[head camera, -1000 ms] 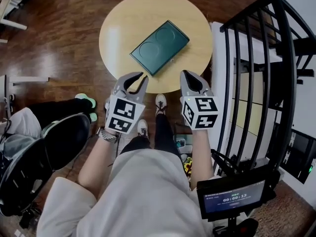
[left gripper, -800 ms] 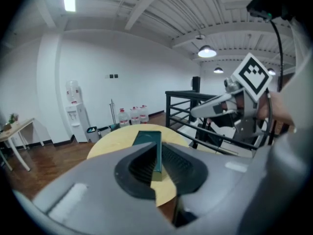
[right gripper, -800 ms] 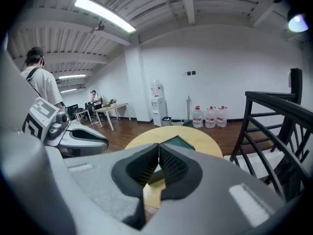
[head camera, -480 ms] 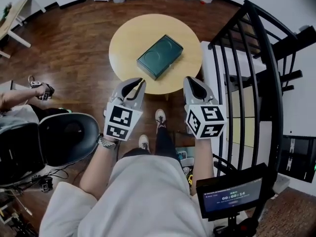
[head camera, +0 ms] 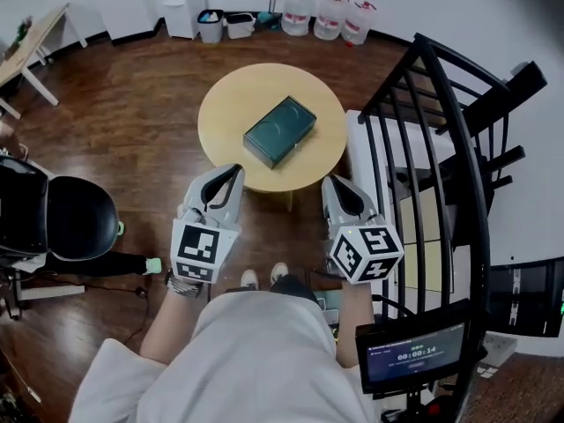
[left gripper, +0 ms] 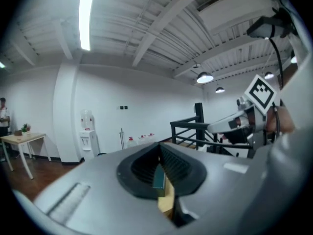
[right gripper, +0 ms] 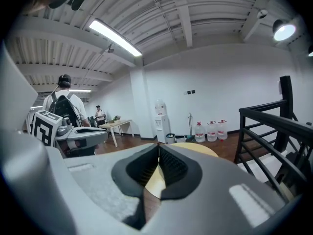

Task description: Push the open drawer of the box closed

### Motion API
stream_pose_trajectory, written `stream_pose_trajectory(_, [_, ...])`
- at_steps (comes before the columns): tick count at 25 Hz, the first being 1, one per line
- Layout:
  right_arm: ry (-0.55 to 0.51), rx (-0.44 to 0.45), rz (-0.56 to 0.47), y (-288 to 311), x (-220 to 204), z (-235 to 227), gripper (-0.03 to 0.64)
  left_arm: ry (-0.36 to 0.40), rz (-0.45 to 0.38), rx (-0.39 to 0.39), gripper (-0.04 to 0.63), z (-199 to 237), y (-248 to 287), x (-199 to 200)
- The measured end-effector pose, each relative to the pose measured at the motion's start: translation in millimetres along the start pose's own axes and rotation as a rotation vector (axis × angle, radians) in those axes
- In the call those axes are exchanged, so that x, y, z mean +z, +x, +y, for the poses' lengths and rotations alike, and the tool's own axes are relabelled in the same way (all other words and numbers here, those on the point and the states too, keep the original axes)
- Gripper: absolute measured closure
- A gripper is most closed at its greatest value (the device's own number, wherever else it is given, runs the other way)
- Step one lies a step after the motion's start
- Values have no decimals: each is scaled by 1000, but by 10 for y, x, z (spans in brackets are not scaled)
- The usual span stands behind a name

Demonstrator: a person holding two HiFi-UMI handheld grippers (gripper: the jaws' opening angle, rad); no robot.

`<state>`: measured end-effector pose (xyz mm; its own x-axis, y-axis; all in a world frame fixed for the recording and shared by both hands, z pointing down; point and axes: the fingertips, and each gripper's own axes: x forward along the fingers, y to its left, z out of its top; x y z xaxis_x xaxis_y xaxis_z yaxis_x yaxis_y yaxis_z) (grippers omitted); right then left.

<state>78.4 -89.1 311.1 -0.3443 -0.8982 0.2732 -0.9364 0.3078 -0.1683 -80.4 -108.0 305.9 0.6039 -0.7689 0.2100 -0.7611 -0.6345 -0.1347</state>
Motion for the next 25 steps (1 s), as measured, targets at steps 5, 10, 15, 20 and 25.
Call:
stream_pose_trajectory(5, [-61,29,-76,-14,255,-8,612,20,-43,43,588,125,20,191])
stream_pose_trajectory(10, [-138,72,-141,-80,501,-70,612,59,-110,31,588,-24,145,469])
stream_pose_trajectory(15, [-152,86,-161,-64,564,-45,612,72,-134,-9,589,-124,186,536])
stream_pose_trajectory(20, [-136,74,-140,-72,522,-31,612,62,-126,-33,589,-160,193,501])
stream_pose_trajectory(25, [-111,52,-145,-134,355,2,612,42,-121,-49,589,-193,111,319])
